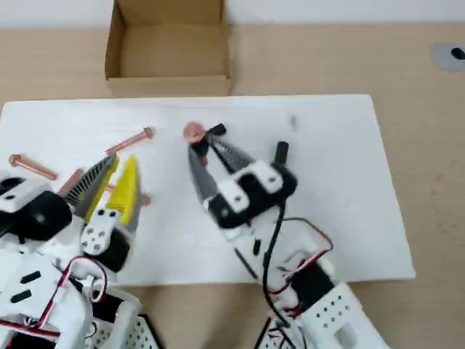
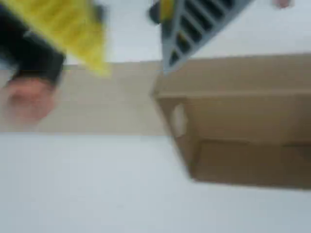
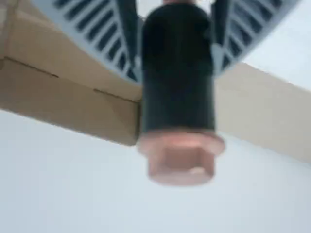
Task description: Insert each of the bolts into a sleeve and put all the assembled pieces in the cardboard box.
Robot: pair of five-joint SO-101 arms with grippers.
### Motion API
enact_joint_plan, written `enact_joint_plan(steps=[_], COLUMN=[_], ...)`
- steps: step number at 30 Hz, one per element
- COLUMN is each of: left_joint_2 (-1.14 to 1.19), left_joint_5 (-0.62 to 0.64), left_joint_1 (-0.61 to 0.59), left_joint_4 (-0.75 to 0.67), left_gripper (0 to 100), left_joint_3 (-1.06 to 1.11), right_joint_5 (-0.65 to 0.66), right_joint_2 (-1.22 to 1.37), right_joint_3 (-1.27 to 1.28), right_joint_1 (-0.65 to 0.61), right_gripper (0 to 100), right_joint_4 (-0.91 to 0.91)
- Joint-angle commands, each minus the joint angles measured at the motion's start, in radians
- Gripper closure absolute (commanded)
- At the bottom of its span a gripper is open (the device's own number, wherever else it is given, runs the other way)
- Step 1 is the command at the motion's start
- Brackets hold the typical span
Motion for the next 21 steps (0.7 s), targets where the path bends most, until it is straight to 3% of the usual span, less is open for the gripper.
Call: enact_joint_plan(steps=[1, 9, 13, 21], left_joint_2=[0.012, 0.008, 0.007, 0.004], left_joint_5=[-0.012, -0.054, -0.158, -0.221], left_joint_1=[-0.1, -0.348, -0.397, -0.434], left_joint_4=[0.054, 0.129, 0.114, 0.114], left_gripper=[100, 100, 100, 100], left_joint_3=[-0.048, 0.071, 0.19, 0.339], right_joint_5=[-0.025, -0.103, -0.138, -0.126], right_joint_2=[0.177, 0.765, 1.041, 1.537], right_joint_3=[-0.275, -0.766, -1.029, -1.489], right_joint_1=[0.042, 0.124, 0.182, 0.234], right_gripper=[98.9, 98.9, 98.9, 98.9], right_joint_4=[0.034, 0.032, 0.035, 0.038])
